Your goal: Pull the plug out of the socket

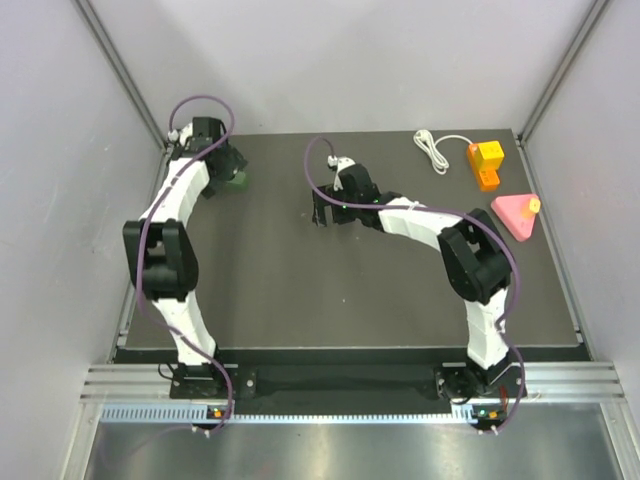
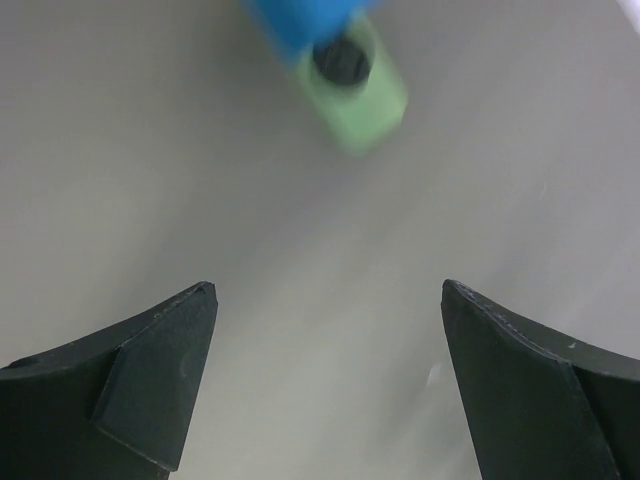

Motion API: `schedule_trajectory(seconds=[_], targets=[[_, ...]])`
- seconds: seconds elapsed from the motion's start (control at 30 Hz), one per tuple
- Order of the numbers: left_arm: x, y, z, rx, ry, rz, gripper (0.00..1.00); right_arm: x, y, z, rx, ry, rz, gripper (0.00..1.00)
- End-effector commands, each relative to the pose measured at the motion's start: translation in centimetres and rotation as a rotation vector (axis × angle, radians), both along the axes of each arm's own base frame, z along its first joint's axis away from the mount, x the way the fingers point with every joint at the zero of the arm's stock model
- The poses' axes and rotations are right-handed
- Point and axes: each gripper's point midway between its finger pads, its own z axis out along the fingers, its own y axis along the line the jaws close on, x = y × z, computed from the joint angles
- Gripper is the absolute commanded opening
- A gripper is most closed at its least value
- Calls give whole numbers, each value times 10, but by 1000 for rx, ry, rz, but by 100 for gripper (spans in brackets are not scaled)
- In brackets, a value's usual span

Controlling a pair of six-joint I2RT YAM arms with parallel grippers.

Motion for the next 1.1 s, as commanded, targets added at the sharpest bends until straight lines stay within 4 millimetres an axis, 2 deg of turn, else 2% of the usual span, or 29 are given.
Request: schedule_trajectory(seconds=[0.0, 0.03, 0.07, 0.1, 0.13, 0.17, 0.23, 0.27, 0.3, 0.47, 0.5, 0.77, 1.07], targets=[[37, 24, 18, 98, -53, 26, 98, -9, 4, 43, 62, -87, 51, 100], [48, 29, 32, 110, -78, 40, 98, -11, 1, 46, 61, -90, 47, 100], [55, 30, 13, 118, -37, 44, 98, -12, 0, 49, 64, -95, 46, 100], [59, 33, 11, 123, -28, 63, 98, -12, 1, 57, 79, -111, 51, 100], [70, 38, 26, 138, -60, 92, 98, -12, 2, 61, 86, -117, 53, 100], [75, 39, 8, 145, -18, 92, 98, -12, 3, 64, 92, -124, 54, 100], [89, 40, 12, 142, -50, 99, 98, -11, 3, 71, 106, -141, 56, 100], [96, 52, 3, 138, -48, 123, 98, -11, 3, 71, 104, -142, 55, 100], [99, 54, 0, 131, -54, 134, 98, -11, 2, 70, 99, -145, 52, 100], [102, 64, -14, 130, -52, 209, 98, -6, -5, 74, 89, -162, 32, 100], [102, 65, -14, 132, -56, 226, 98, -2, -4, 81, 107, -186, 26, 100], [113, 74, -34, 176, -68, 240, 98, 6, -9, 70, 107, -170, 9, 100], [123, 79, -45, 182, -91, 267, 98, 10, -9, 64, 107, -158, 6, 100]])
